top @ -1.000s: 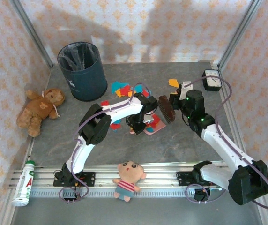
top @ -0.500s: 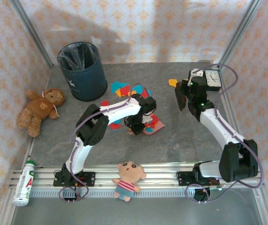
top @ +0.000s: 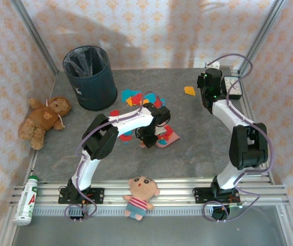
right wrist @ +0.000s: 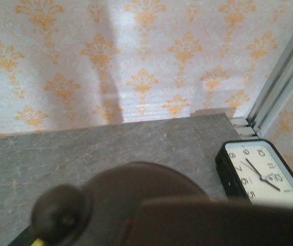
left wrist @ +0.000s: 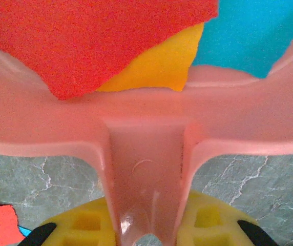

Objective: Sweep away the paper scraps from the table

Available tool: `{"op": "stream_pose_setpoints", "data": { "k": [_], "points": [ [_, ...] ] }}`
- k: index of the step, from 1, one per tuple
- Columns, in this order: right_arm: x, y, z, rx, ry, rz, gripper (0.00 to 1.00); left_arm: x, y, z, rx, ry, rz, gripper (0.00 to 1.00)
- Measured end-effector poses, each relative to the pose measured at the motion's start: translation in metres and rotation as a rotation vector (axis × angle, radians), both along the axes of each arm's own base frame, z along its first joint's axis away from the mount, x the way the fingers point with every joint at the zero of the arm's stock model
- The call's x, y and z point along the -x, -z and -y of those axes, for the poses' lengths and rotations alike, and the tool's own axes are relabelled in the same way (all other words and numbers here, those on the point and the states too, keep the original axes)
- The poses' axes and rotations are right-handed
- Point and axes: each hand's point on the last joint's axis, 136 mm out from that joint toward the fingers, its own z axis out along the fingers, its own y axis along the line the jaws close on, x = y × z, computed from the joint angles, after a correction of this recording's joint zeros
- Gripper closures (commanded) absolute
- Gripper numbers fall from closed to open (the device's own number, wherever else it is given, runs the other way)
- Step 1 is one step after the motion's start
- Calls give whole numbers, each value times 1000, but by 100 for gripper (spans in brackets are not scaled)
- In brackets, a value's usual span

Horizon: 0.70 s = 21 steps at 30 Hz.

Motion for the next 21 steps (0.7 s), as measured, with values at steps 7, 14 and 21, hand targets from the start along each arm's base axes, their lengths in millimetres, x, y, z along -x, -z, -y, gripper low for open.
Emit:
{"op": "stream_pose_setpoints", "data": {
  "k": [7,14,21],
  "points": [
    [-39,6,-6,41,-19,-11,100,0,0,0,0,-1,0,100],
    [-71,26,-19,81,-92,-79,100,0,0,0,0,-2,1,100],
    [-84,32,-42,79,-224,-111,100,1,-1,0,0,0,1,100]
  ]
}}
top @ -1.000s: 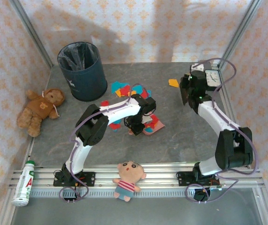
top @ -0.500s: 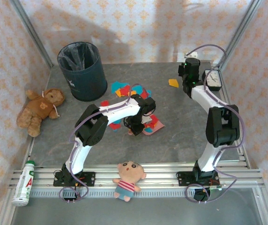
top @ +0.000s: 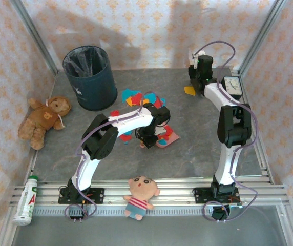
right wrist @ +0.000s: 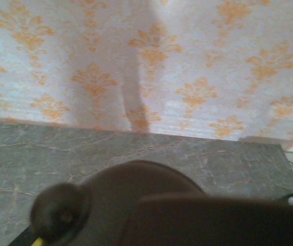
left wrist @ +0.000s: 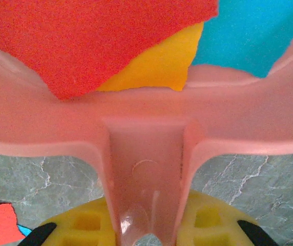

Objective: Sweep away the paper scraps from the table

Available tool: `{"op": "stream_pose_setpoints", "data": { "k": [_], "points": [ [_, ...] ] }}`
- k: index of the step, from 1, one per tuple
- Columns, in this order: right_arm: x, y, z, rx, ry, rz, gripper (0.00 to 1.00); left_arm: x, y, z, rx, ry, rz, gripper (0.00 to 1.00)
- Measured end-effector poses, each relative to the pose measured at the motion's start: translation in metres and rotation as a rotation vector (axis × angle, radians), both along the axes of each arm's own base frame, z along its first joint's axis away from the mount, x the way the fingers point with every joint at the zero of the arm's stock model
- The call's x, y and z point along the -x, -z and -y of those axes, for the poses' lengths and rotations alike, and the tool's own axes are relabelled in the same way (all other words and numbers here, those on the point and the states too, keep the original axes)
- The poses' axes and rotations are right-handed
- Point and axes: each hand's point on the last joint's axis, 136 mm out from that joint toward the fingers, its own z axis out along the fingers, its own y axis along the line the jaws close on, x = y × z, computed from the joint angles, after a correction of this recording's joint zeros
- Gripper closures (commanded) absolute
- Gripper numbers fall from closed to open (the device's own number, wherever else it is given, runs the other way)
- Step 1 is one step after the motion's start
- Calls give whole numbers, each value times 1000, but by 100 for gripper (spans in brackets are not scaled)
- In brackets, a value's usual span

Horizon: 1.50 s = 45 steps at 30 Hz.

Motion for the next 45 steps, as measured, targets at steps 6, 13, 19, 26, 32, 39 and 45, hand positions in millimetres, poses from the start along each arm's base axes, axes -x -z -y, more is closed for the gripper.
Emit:
{"op": "stream_pose_setpoints", "data": {
  "k": [6,13,19,26,32,39,45],
  "points": [
    [3,2,-19,-15,-121,-14,100,0,0,0,0,0,0,100],
    [36,4,-34,-5,-242,-29,100,0,0,0,0,0,0,100],
    [72,5,-54,13,-333,-53,100,0,0,0,0,0,0,100],
    [115,5,-72,3,-381,-71,100,0,0,0,0,1,-1,100],
    [135,3,-74,-47,-335,-83,100,4,2,-3,-9,6,-10,100],
    [151,2,-71,-121,-288,-115,100,9,-1,-5,-17,19,-20,100],
    [160,2,-67,-144,-233,-116,100,12,-1,-8,-27,17,-30,100]
  ]
}}
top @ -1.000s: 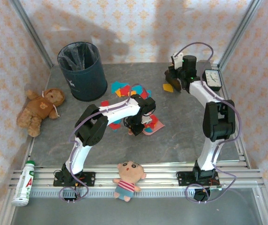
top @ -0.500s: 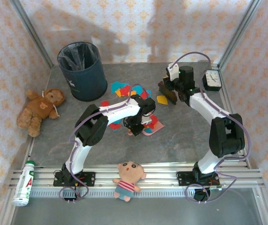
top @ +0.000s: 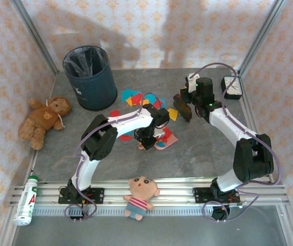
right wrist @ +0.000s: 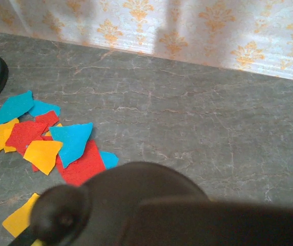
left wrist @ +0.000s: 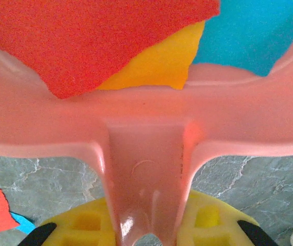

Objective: Sweep away the paper scraps from the table

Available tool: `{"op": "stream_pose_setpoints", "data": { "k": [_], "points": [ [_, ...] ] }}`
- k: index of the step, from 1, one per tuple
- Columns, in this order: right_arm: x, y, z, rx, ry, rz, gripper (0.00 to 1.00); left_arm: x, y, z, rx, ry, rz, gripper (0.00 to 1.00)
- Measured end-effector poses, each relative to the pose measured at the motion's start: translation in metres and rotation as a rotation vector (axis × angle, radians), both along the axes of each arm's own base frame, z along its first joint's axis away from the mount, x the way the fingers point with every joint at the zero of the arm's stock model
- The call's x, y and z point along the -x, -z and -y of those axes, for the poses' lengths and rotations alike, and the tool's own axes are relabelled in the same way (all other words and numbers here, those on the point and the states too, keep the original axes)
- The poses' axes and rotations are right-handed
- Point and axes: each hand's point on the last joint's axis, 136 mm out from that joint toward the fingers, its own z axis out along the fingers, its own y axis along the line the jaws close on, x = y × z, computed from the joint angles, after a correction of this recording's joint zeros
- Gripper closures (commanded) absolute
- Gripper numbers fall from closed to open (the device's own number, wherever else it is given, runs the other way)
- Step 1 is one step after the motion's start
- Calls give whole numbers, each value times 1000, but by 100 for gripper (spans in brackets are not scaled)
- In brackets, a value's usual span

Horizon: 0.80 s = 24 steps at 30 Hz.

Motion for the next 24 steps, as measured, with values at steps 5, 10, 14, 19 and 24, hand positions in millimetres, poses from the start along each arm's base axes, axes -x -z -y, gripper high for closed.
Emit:
{"op": "stream_pose_setpoints", "data": {
  "k": [5,10,14,19,24],
  "points": [
    [3,-1,3,-1,23,1,100,0,0,0,2,-8,-2,100],
    [5,0,-3,1,-7,-4,100,-2,-4,1,8,-19,-2,100],
    [10,2,-11,11,-58,-10,100,-7,-6,-1,13,-40,3,100],
    [23,1,-20,21,-127,-29,100,-12,-7,-3,11,-63,2,100],
    [40,2,-30,7,-192,-65,100,-13,-2,-1,8,-67,-6,100]
  ]
}}
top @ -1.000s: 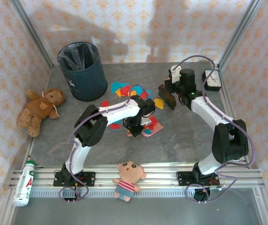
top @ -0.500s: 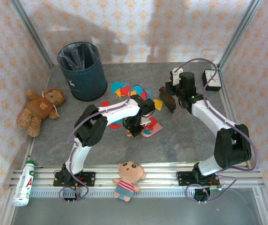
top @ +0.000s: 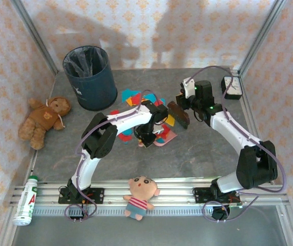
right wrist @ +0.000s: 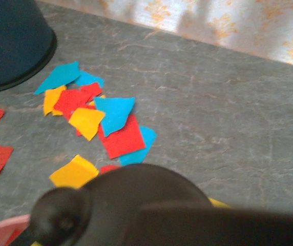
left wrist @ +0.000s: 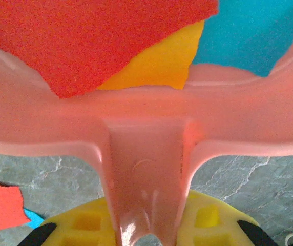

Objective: Sweep away the paper scraps from the table

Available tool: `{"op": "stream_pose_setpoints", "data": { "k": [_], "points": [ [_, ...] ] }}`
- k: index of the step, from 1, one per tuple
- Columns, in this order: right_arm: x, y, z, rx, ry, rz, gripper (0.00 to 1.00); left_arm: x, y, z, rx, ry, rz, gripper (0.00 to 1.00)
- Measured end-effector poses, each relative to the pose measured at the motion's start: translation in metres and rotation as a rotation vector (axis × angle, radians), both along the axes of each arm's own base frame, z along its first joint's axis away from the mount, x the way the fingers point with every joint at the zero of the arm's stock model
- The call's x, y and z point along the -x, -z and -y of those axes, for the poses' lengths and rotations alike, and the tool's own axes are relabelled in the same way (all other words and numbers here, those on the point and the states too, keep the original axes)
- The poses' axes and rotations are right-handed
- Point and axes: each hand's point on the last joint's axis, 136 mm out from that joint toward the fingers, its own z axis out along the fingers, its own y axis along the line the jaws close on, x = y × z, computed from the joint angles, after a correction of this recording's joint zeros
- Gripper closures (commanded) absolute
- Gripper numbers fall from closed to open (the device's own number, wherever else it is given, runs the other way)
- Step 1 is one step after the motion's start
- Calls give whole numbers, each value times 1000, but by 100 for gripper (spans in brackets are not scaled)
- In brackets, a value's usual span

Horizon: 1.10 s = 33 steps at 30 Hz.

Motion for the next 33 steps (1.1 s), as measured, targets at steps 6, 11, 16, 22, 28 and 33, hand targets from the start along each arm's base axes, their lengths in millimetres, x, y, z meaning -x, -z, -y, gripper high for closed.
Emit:
{"op": "stream_pose_setpoints", "data": {
  "k": [6,11,16,22,28,33],
  "points": [
    [17,1,-5,-26,-44,-27,100,2,0,2,11,-2,-11,100],
    [27,2,-9,-60,-59,-49,100,2,-1,4,21,-4,-17,100],
    [33,3,-13,-110,-59,-73,100,4,-1,6,29,-5,-24,100],
    [42,1,-11,-151,-34,-77,100,6,-1,5,26,0,-34,100],
    [50,-19,-2,-185,15,-26,100,8,-1,6,26,3,-37,100],
    [53,-44,14,-194,96,69,100,9,-1,7,26,6,-37,100]
  ]
}}
